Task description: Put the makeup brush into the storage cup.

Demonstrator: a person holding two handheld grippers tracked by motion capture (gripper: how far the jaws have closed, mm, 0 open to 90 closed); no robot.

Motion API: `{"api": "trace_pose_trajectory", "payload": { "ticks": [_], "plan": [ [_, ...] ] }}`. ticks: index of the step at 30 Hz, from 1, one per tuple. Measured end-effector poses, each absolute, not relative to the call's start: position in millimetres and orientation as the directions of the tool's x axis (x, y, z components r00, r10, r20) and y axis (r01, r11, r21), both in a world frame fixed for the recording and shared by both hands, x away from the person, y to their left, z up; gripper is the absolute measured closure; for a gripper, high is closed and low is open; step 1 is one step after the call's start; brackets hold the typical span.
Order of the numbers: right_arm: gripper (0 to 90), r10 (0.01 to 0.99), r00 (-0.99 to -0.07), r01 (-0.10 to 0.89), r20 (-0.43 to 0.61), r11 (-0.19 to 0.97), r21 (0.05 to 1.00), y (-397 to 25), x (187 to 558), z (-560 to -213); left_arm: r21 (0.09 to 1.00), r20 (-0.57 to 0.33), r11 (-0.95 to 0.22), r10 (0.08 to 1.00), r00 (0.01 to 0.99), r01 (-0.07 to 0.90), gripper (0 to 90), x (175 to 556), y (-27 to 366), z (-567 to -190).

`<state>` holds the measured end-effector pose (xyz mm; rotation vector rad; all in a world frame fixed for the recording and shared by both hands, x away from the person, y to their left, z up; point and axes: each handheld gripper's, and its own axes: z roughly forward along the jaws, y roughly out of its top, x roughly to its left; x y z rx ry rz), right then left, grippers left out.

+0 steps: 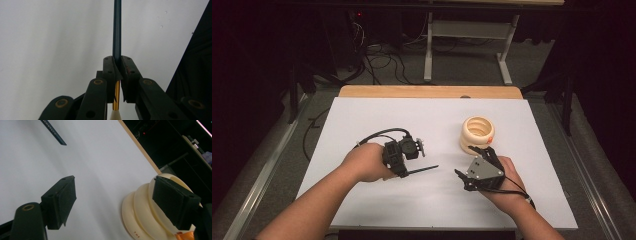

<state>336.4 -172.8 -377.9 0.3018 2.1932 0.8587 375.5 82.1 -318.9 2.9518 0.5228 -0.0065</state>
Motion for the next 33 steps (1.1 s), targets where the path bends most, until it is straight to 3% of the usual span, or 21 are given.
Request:
{"api": "trace_pose_trajectory", "payload": {
  "ticks": [9, 24, 33],
  "plan": [
    [26.1, 0.373, -0.686, -0.094, -0.625, 0.806, 0.585, -160, 338, -380, 0.142, -0.030, -0.932, 0.332, 0.943, 0.332, 83.2, 374, 79, -318],
    [41.1, 0.211, -0.666, -0.188, -0.715, 0.880, 0.436, -147, 333, -387, 0.147, -0.039, -0.932, 0.330, 0.943, 0.332, 83.2, 379, 70, -317],
    [46.5, 0.162, -0.669, -0.220, -0.725, 0.889, 0.402, -145, 330, -391, 0.141, -0.040, -0.937, 0.318, 0.947, 0.320, 83.2, 378, 64, -318]
  ]
}}
